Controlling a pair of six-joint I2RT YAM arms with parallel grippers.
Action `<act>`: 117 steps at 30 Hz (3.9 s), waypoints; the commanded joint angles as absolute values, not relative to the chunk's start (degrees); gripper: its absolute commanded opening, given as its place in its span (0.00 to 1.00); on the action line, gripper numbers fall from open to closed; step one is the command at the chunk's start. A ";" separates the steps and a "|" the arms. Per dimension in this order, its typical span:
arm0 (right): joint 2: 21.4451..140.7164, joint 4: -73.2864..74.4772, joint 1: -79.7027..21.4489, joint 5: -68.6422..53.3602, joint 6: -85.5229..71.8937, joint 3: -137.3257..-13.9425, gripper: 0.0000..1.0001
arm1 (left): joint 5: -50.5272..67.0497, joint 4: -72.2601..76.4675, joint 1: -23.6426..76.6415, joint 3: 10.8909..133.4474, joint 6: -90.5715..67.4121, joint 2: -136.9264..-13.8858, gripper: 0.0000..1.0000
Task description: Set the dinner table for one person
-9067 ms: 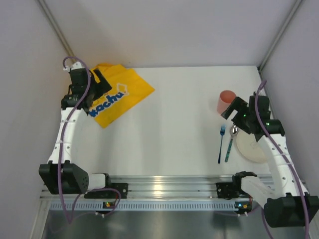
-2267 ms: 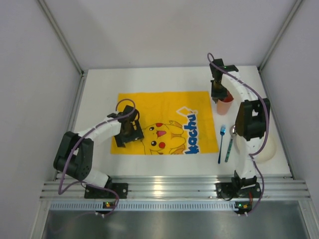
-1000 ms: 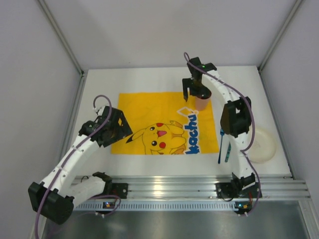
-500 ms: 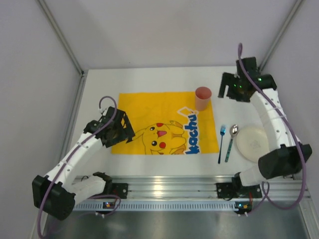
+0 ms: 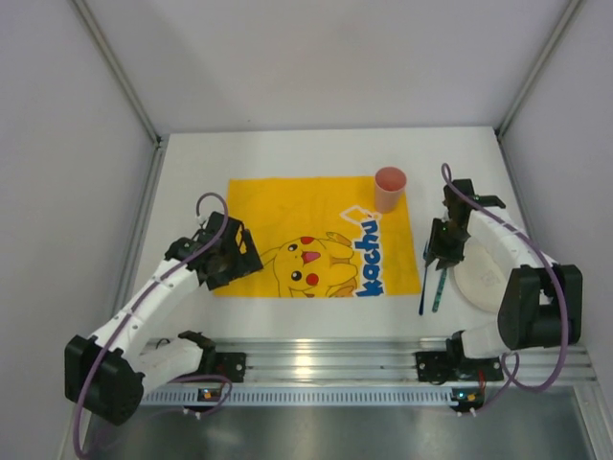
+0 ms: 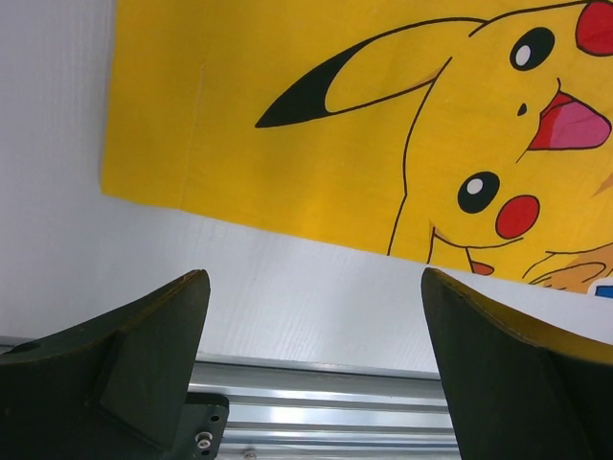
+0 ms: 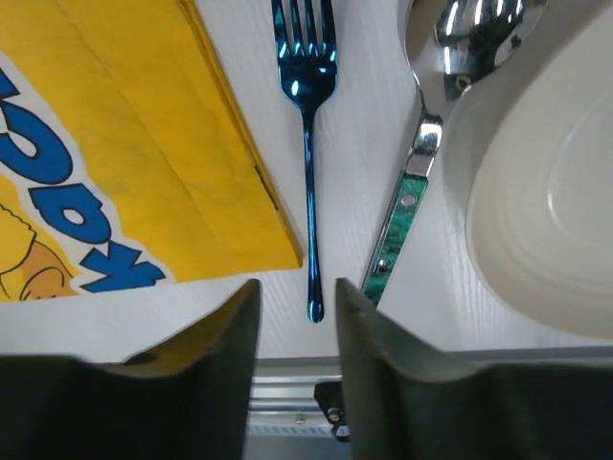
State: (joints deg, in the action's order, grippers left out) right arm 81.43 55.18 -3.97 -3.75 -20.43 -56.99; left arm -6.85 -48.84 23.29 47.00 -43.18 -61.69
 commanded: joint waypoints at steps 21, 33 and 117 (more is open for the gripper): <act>100.81 45.53 -4.48 -0.26 -22.24 -61.09 0.16 | -8.35 -51.06 23.20 46.32 -45.18 -56.16 0.98; 89.13 58.96 -8.43 6.42 -22.32 -77.58 0.00 | 4.99 -37.39 24.08 51.93 -39.39 -62.38 0.98; 76.29 70.23 -13.45 -17.14 -23.29 -90.44 1.00 | 42.74 -47.54 -9.58 61.87 -17.67 -107.49 0.14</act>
State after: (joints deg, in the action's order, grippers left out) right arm 75.68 71.70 -13.45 -15.94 -24.43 -90.39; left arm 50.52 -40.29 -8.75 60.31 -19.62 -109.23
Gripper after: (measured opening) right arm 0.996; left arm 0.143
